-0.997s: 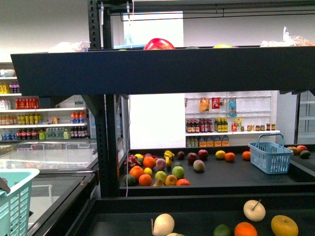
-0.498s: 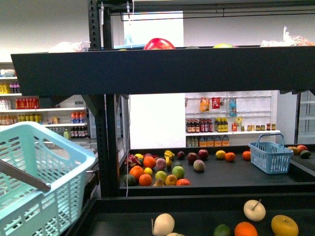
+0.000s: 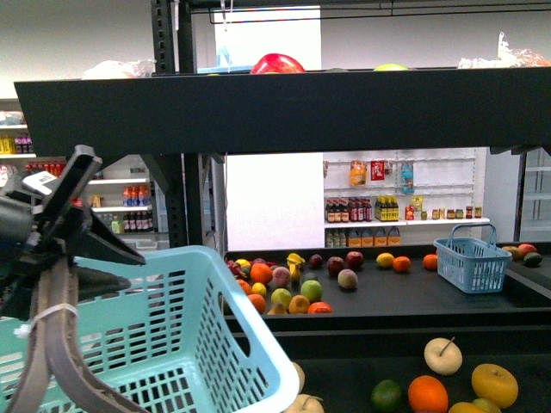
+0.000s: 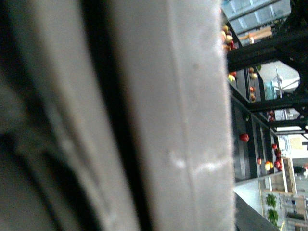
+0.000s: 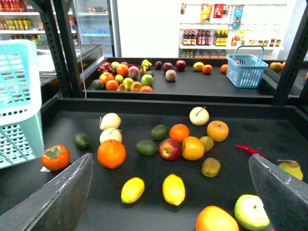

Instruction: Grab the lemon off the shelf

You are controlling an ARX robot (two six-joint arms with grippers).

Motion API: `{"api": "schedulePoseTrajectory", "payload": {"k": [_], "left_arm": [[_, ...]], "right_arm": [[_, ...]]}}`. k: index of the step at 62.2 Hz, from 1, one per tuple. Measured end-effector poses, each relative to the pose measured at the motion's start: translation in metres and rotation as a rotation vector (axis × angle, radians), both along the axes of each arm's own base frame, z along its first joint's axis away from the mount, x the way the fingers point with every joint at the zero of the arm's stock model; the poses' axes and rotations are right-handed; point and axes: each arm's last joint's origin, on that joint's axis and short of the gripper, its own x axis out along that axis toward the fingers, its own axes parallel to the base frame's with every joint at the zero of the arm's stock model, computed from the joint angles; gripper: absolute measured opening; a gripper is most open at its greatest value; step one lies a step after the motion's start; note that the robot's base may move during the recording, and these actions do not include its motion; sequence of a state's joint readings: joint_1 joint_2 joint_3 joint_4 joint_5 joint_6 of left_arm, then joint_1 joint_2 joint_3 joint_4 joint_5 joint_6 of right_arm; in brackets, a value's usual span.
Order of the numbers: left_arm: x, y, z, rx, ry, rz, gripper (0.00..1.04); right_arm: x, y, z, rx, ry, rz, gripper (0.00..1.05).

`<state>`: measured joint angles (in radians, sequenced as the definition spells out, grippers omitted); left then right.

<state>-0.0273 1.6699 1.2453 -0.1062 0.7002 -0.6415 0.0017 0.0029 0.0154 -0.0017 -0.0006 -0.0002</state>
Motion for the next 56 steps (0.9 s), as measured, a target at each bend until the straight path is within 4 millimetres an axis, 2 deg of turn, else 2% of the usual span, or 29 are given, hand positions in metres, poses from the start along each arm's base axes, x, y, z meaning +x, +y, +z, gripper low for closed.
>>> {"api": "schedulePoseTrajectory", "payload": {"k": [9, 30, 38, 46, 52, 56], "left_arm": [[0.013, -0.044, 0.005, 0.022, -0.049, -0.128, 0.30], [0.033, -0.110, 0.008, 0.034, -0.072, -0.261, 0.30], [0.034, -0.124, 0.006, 0.047, -0.067, -0.276, 0.30], [0.034, -0.127, 0.005, 0.050, -0.067, -0.283, 0.30], [0.034, -0.126, 0.004, 0.054, -0.068, -0.282, 0.30], [0.034, -0.126, 0.004, 0.058, -0.071, -0.280, 0.30]], "right_arm": [[0.000, 0.000, 0.000, 0.000, 0.000, 0.000, 0.97], [0.000, 0.000, 0.000, 0.000, 0.000, 0.000, 0.97], [0.000, 0.000, 0.000, 0.000, 0.000, 0.000, 0.97], [0.000, 0.000, -0.001, 0.004, 0.008, -0.007, 0.97], [0.005, -0.003, -0.002, 0.146, 0.280, -0.112, 0.97], [0.018, -0.008, -0.005, 0.263, 0.421, -0.146, 0.97]]}}
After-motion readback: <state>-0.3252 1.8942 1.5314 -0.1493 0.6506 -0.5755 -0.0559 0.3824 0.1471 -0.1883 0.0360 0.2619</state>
